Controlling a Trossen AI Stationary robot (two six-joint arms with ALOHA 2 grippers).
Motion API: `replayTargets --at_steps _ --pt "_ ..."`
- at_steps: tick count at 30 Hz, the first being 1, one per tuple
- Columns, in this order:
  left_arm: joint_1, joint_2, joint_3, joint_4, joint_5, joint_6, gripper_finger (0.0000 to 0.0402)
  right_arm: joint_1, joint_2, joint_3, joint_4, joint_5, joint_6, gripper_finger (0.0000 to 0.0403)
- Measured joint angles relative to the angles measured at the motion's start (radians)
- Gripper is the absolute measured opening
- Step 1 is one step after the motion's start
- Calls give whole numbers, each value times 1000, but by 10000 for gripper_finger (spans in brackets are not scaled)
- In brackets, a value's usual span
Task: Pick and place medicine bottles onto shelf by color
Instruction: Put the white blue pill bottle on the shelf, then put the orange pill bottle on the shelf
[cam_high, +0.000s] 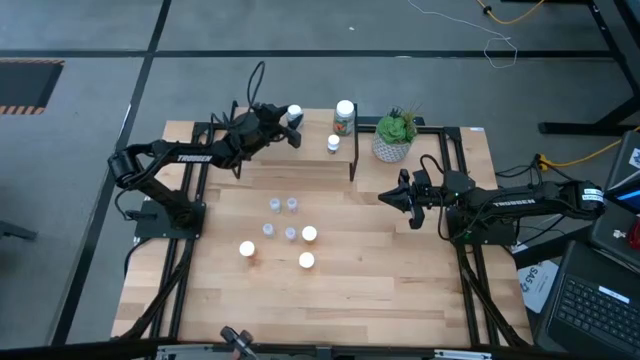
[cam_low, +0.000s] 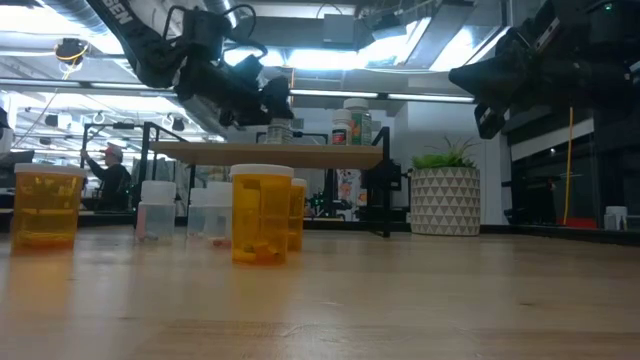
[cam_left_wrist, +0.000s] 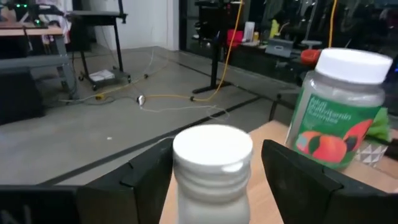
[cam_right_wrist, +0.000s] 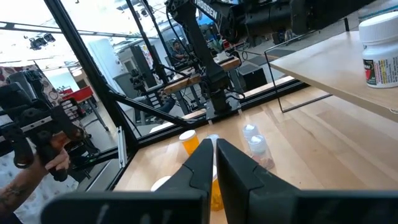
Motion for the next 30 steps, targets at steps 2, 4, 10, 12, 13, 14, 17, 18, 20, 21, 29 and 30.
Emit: replayTargets --at_steps 2,4,10,12,13,14,17,18,20,21,29,30 --pt "0 0 17 1 15 0 238 0 0 0 0 0 0 23" --pt "0 0 42 5 22 1 240 0 0 0 0 0 0 23" --pt "0 -8 123 0 16 97 242 0 0 0 5 0 0 23" --pt "-8 -29 138 -5 17 105 242 0 0 0 6 0 0 23" --pt "-16 -44 141 -11 24 105 242 0 0 0 6 0 0 23" --pt "-29 -63 142 -23 36 105 242 0 0 0 6 0 0 23" --pt "-77 -143 142 -131 65 105 240 0 0 0 6 0 -1 23" --pt "-98 -178 142 -189 76 105 238 0 0 0 6 0 -1 23" --pt "-144 -250 143 -340 91 94 235 0 0 0 6 0 -5 23" --pt "-171 -287 143 -421 93 74 235 0 0 0 5 0 -9 23" --pt "-411 -561 142 -969 94 -145 234 0 0 0 5 0 -29 23" --pt "-442 -596 143 -1031 96 -191 234 0 0 0 5 0 -29 23"
